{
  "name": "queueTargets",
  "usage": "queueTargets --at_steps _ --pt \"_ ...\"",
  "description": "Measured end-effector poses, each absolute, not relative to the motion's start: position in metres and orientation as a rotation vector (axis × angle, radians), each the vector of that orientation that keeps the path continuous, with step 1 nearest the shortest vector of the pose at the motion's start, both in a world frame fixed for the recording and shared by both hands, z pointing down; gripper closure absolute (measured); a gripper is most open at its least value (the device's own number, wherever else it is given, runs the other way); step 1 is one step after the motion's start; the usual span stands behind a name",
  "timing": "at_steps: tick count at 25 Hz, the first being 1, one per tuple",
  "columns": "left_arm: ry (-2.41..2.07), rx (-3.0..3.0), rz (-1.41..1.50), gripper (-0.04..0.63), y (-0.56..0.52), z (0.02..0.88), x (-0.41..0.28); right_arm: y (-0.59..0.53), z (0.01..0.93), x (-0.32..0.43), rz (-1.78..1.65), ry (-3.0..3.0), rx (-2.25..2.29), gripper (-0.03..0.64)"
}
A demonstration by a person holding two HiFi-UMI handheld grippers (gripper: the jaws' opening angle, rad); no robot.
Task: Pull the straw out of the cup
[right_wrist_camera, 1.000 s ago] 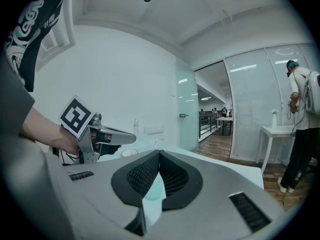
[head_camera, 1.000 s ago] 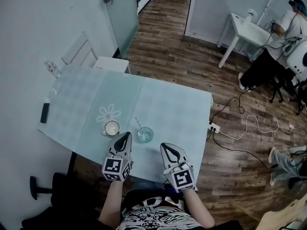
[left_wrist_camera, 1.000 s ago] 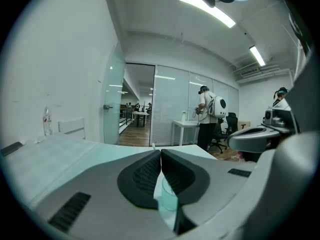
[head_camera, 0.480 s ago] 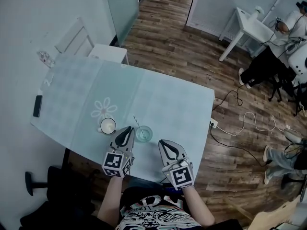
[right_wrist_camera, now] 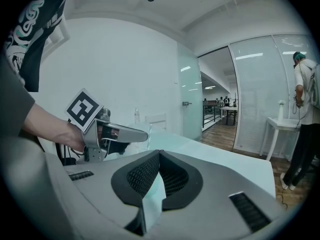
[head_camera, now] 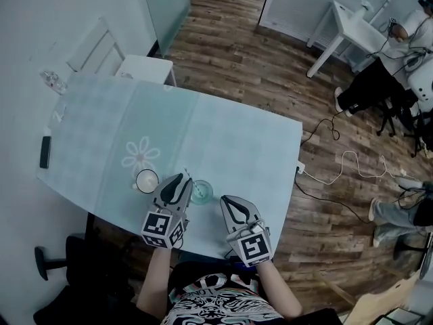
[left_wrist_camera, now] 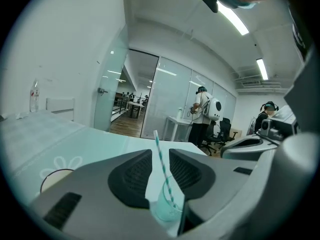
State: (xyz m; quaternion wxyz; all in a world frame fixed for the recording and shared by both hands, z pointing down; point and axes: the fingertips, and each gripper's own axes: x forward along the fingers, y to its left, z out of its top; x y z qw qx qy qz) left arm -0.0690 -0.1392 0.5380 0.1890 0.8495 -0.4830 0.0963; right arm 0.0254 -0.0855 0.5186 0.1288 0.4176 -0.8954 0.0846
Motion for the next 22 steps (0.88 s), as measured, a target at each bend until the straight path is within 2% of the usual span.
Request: queueTargets --at_steps 11,14,16,22 --pt "-1.302 2.417 0.265 0.46 -0.15 0.536 -0.059 -0.088 0.523 0.019 0.289 -2.597 1.212 0.591" --pt "-1.305 2.42 0.282 0.477 -0.152 0.539 -0.058 -0.089 0.525 0.02 0.315 -2.585 1.223 0.591" --pt "-1.311 2.426 0.281 0.529 -0.153 0.539 -0.058 -0.091 0.524 0.02 0.301 -2.589 1.222 0.591" --pt "-1.29 2.445 0.267 0.543 -0.154 0.537 -0.054 -0.094 0.525 0.023 0.301 -2.594 1.237 0.591"
